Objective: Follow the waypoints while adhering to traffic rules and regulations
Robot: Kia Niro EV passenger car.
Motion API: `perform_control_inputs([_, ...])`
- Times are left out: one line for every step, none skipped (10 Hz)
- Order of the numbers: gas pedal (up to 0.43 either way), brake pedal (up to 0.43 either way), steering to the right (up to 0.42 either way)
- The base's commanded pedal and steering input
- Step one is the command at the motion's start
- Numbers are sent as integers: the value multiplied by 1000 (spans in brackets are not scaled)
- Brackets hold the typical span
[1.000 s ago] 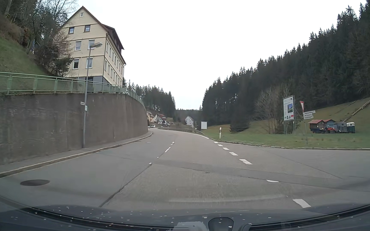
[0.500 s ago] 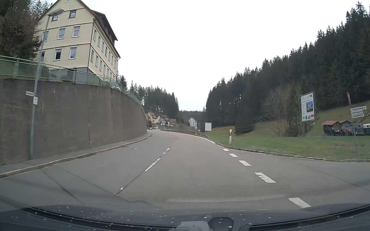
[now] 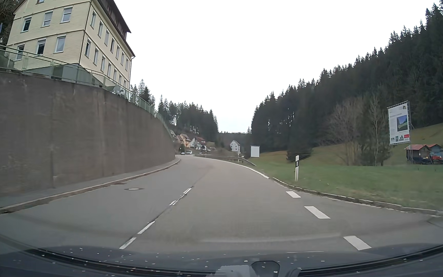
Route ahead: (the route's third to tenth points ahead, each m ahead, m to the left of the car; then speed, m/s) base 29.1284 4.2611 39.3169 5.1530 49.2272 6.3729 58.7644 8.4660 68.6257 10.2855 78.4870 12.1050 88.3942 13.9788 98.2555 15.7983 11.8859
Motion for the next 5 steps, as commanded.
perform_control_inputs([197, 0, -13])
perform_control_inputs([197, 0, -13])
perform_control_inputs([197, 0, -13])
perform_control_inputs([197, 0, -13])
perform_control_inputs([197, 0, -13])
